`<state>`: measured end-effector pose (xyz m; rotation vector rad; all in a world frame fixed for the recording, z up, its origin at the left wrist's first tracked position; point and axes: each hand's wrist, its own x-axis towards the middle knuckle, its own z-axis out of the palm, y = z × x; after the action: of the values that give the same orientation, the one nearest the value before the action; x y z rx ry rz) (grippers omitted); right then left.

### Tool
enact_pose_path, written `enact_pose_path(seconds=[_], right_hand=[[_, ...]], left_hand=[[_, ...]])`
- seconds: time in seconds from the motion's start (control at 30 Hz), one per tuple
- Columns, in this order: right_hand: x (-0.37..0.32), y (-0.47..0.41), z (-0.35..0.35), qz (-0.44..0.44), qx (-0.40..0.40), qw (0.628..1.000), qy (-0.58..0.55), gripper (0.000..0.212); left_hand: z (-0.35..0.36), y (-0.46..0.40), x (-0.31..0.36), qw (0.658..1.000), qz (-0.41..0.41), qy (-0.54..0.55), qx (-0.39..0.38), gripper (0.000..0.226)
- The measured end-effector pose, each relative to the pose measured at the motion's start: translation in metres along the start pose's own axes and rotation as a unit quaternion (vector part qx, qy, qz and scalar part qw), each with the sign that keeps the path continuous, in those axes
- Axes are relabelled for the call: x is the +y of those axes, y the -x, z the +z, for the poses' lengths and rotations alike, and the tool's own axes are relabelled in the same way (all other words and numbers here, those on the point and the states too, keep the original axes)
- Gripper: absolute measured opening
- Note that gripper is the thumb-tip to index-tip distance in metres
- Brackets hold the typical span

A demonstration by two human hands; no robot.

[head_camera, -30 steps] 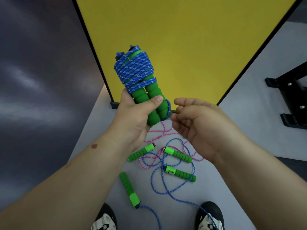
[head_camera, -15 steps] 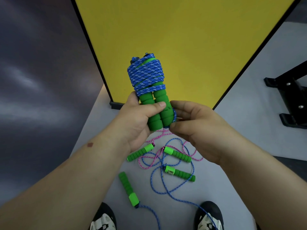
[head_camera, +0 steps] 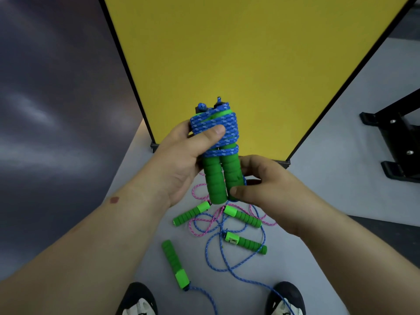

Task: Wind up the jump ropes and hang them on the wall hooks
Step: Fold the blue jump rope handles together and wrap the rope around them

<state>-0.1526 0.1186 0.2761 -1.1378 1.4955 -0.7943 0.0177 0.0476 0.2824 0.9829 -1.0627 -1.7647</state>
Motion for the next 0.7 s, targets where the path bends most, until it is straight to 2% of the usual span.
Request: enact_pose_path(seconds=[0.07,0.13,0.2,0.27,0.37,0.43,0.57,0.63,0.7], right_hand=[[-0.001,0.000,0.003,0.007,-0.018,1.000,0.007,0.039],[-0.004,-0.001,0.003,0.009,-0.023,1.000,0.015,0.045],[-0.012,-0.002,0.000,-0.028,0.067,0.997,0.029,0.051],[-0.023,-0.001,-0.006,-0.142,0.186,0.971,0.055,0.050],[-0.033,0.001,-0.011,-0.292,0.216,0.904,0.225,0.027],[-0.028,-0.002,-0.012,-0.321,0.212,0.874,0.297,0.017],[-0.024,-0.003,-0.011,-0.327,0.208,0.853,0.349,0.011],[-0.026,-0.001,-0.009,-0.306,0.202,0.871,0.328,0.008],[-0.029,0.000,-0.007,-0.254,0.178,0.913,0.265,0.007]], left_hand=[[0.001,0.002,-0.003,0.999,0.030,-0.029,-0.009,0.039],[0.001,0.002,-0.007,0.996,0.048,-0.078,0.000,0.044],[0.000,0.002,-0.008,0.981,0.078,-0.174,0.030,0.049],[0.000,0.003,-0.010,0.960,0.102,-0.258,0.042,0.052],[0.003,0.007,-0.013,0.951,0.112,-0.286,0.031,0.051],[0.005,0.009,-0.013,0.948,0.117,-0.296,0.022,0.049],[0.008,0.011,-0.012,0.929,0.129,-0.345,0.039,0.045],[0.008,0.011,-0.013,0.922,0.128,-0.363,0.041,0.045],[0.008,0.012,-0.013,0.916,0.119,-0.381,0.039,0.046]])
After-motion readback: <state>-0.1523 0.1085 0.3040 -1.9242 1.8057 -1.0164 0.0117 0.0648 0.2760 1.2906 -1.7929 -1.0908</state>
